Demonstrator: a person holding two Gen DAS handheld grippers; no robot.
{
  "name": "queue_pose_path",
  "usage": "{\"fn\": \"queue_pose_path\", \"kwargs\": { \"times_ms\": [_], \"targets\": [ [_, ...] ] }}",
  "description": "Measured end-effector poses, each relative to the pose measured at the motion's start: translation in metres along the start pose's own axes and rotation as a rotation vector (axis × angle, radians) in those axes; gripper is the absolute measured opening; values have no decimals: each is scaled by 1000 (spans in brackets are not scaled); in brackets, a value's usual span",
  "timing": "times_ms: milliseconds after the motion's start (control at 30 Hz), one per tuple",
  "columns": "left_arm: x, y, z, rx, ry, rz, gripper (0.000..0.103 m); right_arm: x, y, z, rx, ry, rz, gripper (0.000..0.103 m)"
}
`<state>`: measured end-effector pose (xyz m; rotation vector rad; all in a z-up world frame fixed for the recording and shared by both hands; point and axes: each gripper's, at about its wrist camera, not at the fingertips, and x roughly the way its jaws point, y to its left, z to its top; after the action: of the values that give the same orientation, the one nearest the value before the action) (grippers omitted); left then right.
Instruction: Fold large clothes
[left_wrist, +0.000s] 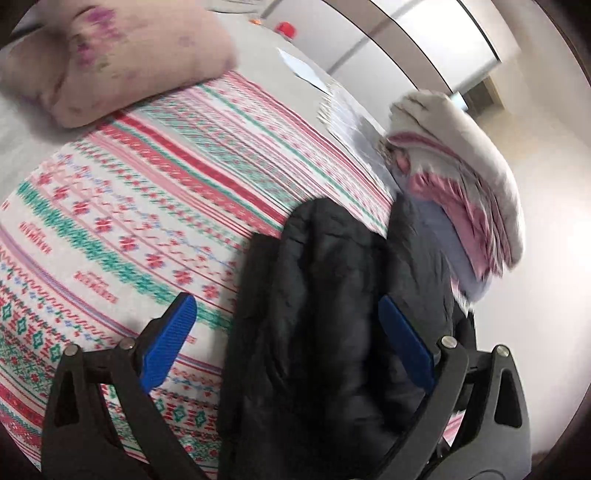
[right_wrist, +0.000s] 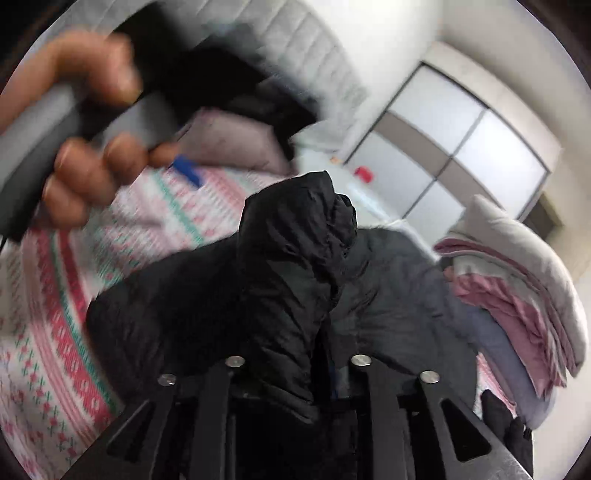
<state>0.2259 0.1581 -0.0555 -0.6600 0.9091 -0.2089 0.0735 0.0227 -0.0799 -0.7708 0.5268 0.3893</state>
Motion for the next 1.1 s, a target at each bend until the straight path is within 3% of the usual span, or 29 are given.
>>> {"fn": "queue_pose_path", "kwargs": {
  "times_ms": [100,167,233,333,400,467,567,667,800,867,900,933,1000,1100],
  "targets": [
    [-2,-17,-5,76,6,1,99,-8,-2,-8,2,12,81,56],
    [-8,-24,-10,115,-3,11,99,-26,-25,-12,102,-13,216,60],
    [-7,-35,-13,152,-7,11,99,-49,-59,-19,249,-91,397,60],
    [-6,-52,-21,200,-6,8,99,-80,-113,-40,444,-246,508,64],
    [-8,-64,-26,229,-11,2,99,-88,-150,-59,599,-317,511,72],
    [-13,-74,-28,241,-45,-2,99,-80,-183,-79,783,-322,484,75],
    [-19,-91,-31,295,-74,-7,99,-48,-214,-107,1033,-171,410,76],
    [-7,-111,-27,355,-43,72,99,-22,-215,-121,1108,-18,368,75],
    [32,-117,-21,347,51,116,98,-11,-210,-118,1105,56,358,75],
    [52,-113,-27,343,98,123,64,-1,-209,-115,1102,72,360,76],
    [60,-111,-31,350,134,125,28,1,-208,-115,1100,76,361,75],
    [61,-111,-34,348,150,111,18,3,-208,-115,1097,77,364,76],
    [53,-109,-38,349,111,87,11,6,-209,-117,1101,79,375,75],
    [31,-109,-41,344,55,48,8,8,-208,-122,1129,80,392,75]
  ]
}}
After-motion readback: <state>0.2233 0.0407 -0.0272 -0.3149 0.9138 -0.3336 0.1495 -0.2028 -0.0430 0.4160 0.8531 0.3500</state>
